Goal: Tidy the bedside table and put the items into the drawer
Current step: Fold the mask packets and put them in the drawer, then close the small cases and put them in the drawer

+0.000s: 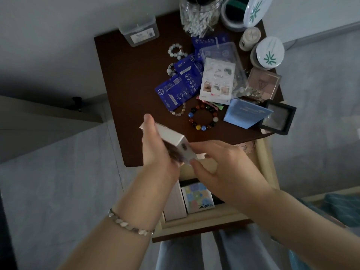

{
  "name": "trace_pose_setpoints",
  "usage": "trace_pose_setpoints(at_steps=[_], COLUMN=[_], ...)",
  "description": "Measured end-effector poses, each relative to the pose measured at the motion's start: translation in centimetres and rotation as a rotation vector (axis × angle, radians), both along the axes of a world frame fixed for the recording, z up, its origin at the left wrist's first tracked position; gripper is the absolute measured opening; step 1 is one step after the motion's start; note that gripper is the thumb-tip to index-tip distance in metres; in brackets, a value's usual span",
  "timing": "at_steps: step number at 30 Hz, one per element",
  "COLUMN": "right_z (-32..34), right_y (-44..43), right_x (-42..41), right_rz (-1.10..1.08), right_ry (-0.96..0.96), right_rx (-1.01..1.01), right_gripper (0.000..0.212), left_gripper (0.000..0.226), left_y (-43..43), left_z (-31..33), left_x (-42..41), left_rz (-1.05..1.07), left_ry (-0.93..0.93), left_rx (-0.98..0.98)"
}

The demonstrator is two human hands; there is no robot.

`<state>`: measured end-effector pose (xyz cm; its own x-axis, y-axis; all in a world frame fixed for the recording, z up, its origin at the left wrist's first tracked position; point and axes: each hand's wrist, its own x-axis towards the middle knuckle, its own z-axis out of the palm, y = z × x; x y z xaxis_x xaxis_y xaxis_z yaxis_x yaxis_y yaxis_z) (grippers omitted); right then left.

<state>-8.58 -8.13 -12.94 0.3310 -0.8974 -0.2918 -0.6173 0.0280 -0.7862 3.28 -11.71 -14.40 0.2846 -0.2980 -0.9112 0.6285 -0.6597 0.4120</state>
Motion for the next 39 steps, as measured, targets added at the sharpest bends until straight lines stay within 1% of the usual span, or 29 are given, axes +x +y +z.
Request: trace_pose_setpoints(at_steps=[1, 2, 3, 4, 5, 7, 8, 10, 12, 14, 17, 19, 21, 23, 25, 26, 28, 29, 31, 34, 37, 39], right_z=[0.1, 0.1, -0.1, -0.5, -0.9, -2.3, -3.1, -4.5, -6.1, -8.7, -12.9, -15.1, -16.5, -17.9, -18.6, -18.9, -19.0, -19.2, -19.5, -19.7, -19.2, -17.8], right_y=[-0.1, -0.3, -0.2, 0.0, 0.1, 0.5, 0.7, 1.2, 2.2, 3.7, 6.4, 8.0, 9.2, 10.0, 10.1, 10.0, 9.6, 9.4, 9.0, 8.3, 7.2, 6.1], right_x=[-0.3, -0.5, -0.7, -1.0, -1.3, -2.0, -2.6, -4.1, -5.5, -7.0, -9.4, -10.7, -10.9, -10.3, -9.0, -8.2, -7.1, -6.7, -6.1, -6.4, -7.5, -8.1], right_rz=[0.021, 0.042, 0.033, -0.007, -0.071, -0.179, -0.214, -0.237, -0.224, -0.213, -0.254, -0.296, -0.300, -0.180, -0.084, -0.086, -0.103, -0.061, 0.070, 0.157, 0.234, 0.217], right_ry=[0.003, 0.001, -0.016, -0.035, -0.043, -0.016, -0.029, -0.095, -0.096, 0.019, 0.282, 0.382, 0.445, 0.550, 0.663, 0.681, 0.643, 0.624, 0.627, 0.610, 0.535, 0.515], right_rx=[0.123, 0.242, 0.336, 0.385, 0.401, 0.415, 0.457, 0.575, 0.684, 0.758, 0.788, 0.813, 0.846, 0.855, 0.824, 0.788, 0.694, 0.651, 0.656, 0.716, 0.741, 0.715], right_gripper=[0.034, 0.037, 0.036, 0.031, 0.025, 0.021, 0.019, 0.026, 0.028, 0.024, 0.028, 0.033, 0.032, 0.028, 0.034, 0.040, 0.058, 0.061, 0.054, 0.046, 0.048, 0.049], left_gripper=[0.066, 0.069, 0.067, 0.063, 0.059, 0.054, 0.052, 0.042, 0.035, 0.033, 0.028, 0.025, 0.021, 0.018, 0.016, 0.015, 0.012, 0.012, 0.011, 0.013, 0.013, 0.014], left_y=[0.2, 0.6, 1.0, 1.5, 2.1, 2.8, 3.1, 3.5, 4.3, 5.6, 7.6, 8.7, 9.5, 10.1, 10.4, 10.4, 10.2, 10.0, 9.6, 8.8, 7.8, 7.0], left_z=[-0.1, -0.2, -0.2, -0.3, -0.4, -0.6, -0.9, -1.9, -3.4, -5.1, -7.3, -8.5, -9.3, -10.3, -11.0, -11.4, -11.8, -11.9, -12.1, -12.1, -11.7, -11.1], left_x=[-0.4, -0.8, -1.1, -1.3, -1.5, -1.3, -0.9, -0.1, 0.6, 1.1, 1.1, 0.7, 0.4, -0.1, -0.4, -0.4, -0.5, -0.5, -0.5, -0.5, -1.0, -1.5], left_rz=[-0.147, -0.325, -0.499, -0.652, -0.773, -0.943, -1.028, -1.169, -1.227, -1.301, -1.353, -1.354, -1.333, -1.340, -1.327, -1.307, -1.286, -1.285, -1.273, -1.254, -1.235, -1.193], left_ry=[-0.133, -0.283, -0.425, -0.507, -0.521, -0.492, -0.486, -0.470, -0.378, -0.323, -0.313, -0.266, -0.230, -0.225, -0.229, -0.229, -0.236, -0.244, -0.263, -0.293, -0.330, -0.326], left_rx=[0.031, 0.051, 0.045, 0.004, -0.043, -0.122, -0.162, -0.227, -0.194, -0.097, 0.006, 0.058, 0.086, 0.090, 0.092, 0.095, 0.090, 0.090, 0.080, 0.052, 0.013, -0.009])
